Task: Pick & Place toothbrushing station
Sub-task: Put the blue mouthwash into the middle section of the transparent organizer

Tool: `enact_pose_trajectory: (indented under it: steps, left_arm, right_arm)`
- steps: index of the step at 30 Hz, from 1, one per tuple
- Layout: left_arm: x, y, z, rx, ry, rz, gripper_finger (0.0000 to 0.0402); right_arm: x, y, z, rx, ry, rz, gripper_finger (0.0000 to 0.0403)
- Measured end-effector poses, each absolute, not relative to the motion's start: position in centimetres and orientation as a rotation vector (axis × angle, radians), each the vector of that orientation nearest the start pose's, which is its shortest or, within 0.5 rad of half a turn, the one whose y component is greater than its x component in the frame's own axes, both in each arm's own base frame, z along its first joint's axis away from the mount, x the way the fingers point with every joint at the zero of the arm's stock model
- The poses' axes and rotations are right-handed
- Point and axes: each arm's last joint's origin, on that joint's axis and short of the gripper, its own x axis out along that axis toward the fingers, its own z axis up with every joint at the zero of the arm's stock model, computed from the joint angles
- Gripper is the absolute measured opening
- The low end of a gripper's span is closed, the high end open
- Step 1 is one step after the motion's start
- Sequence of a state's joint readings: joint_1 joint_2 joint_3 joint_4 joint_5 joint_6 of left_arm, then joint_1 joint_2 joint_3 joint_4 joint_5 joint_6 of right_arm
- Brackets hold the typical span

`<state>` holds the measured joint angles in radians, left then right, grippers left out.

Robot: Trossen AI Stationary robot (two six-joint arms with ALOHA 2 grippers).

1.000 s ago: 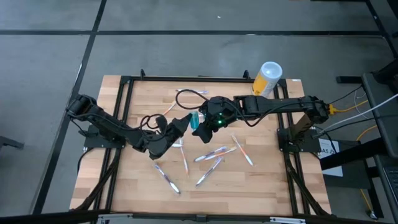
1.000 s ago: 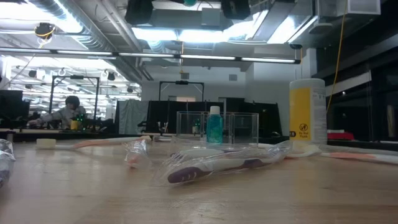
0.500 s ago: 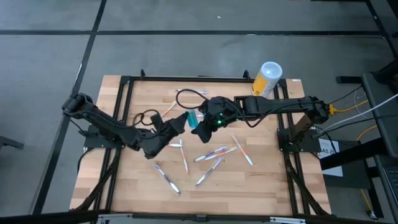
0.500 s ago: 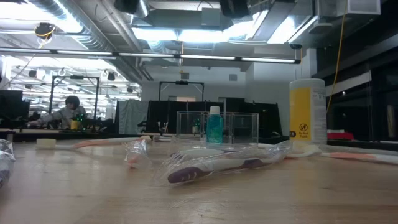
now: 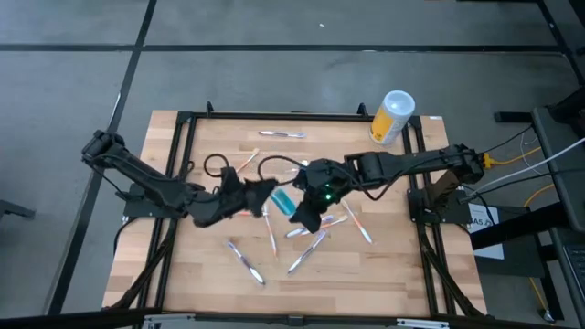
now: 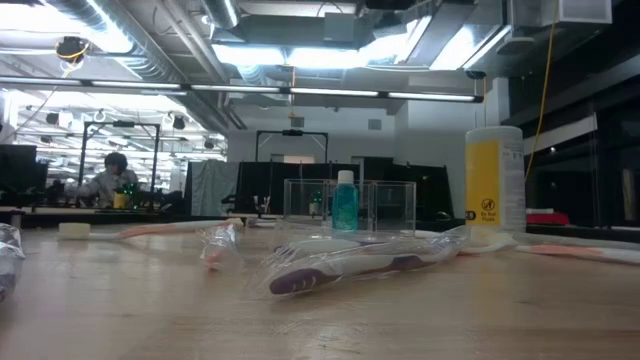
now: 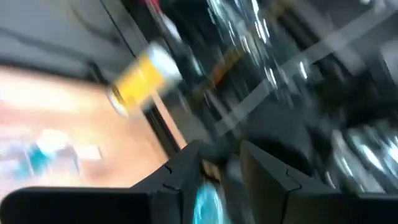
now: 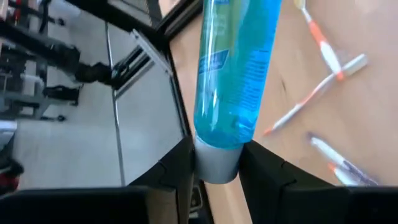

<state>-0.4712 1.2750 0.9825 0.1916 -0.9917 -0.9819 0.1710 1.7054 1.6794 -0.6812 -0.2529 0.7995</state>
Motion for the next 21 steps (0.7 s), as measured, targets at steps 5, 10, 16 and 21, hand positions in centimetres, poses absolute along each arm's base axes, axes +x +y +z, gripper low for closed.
enact_pose_trajectory:
  steps: [5,10,16,21]
  left_arm:
    - [23.5,-11.4,33.4,-0.927,0.049,0.32,0.0146]
    - [21.6,-11.4,33.8,-1.009,0.103,0.303,0.0187]
    - [22.9,-11.3,33.5,-1.109,0.145,0.231,0.0227]
    - [24.9,-11.2,33.1,-1.148,0.138,0.166,0.0237]
  right_arm:
    - [36.1,9.0,35.5,0.763,0.912,0.209,0.0112]
    - [35.4,11.4,35.5,0.759,0.957,0.297,0.0112]
    - [35.5,12.1,35.8,0.768,0.922,0.289,0.0112]
    - [35.6,12.1,35.8,0.77,0.903,0.268,0.0112]
